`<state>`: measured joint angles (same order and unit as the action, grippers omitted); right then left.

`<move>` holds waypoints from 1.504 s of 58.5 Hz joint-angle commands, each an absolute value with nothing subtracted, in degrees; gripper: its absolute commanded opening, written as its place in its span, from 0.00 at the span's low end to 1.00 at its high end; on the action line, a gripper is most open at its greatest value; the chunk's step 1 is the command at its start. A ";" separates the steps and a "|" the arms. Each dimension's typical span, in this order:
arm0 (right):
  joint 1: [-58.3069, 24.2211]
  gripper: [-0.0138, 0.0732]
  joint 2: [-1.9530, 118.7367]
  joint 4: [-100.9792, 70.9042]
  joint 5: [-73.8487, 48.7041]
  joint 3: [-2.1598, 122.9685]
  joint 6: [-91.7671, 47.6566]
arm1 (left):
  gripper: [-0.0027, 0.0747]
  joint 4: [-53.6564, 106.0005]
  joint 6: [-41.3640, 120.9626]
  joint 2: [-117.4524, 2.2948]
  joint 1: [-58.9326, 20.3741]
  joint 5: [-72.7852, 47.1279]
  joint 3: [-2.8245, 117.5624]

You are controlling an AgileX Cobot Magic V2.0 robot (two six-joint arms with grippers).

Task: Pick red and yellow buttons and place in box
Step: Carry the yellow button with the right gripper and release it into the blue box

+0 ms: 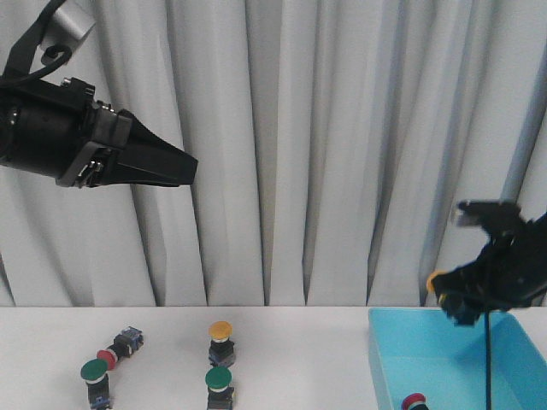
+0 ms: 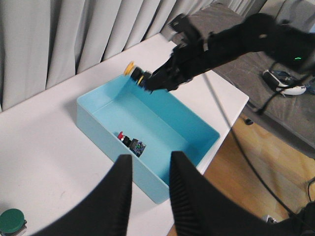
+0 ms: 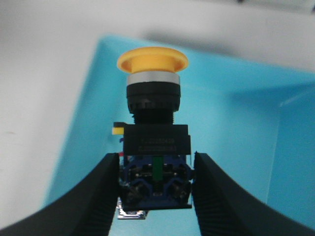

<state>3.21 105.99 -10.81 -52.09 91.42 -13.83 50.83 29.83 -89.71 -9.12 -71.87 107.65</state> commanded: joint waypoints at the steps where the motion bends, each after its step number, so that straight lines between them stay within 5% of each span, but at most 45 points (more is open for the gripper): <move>1: 3.54 0.15 107.52 -9.20 -50.31 93.23 -11.75 | 0.22 54.01 29.75 -87.56 -9.23 -70.52 109.11; 38: 3.54 0.17 120.16 -7.28 -55.62 93.23 -12.49 | 0.21 53.95 29.81 -87.56 -9.23 -70.52 109.11; 69: 3.54 0.58 119.76 -7.34 -57.68 93.23 -13.12 | 0.21 51.45 29.81 -87.56 -9.23 -71.17 109.11; 88: 3.54 0.61 115.68 -7.18 -58.02 93.23 -13.17 | 0.21 51.45 29.81 -87.56 -9.23 -71.64 109.11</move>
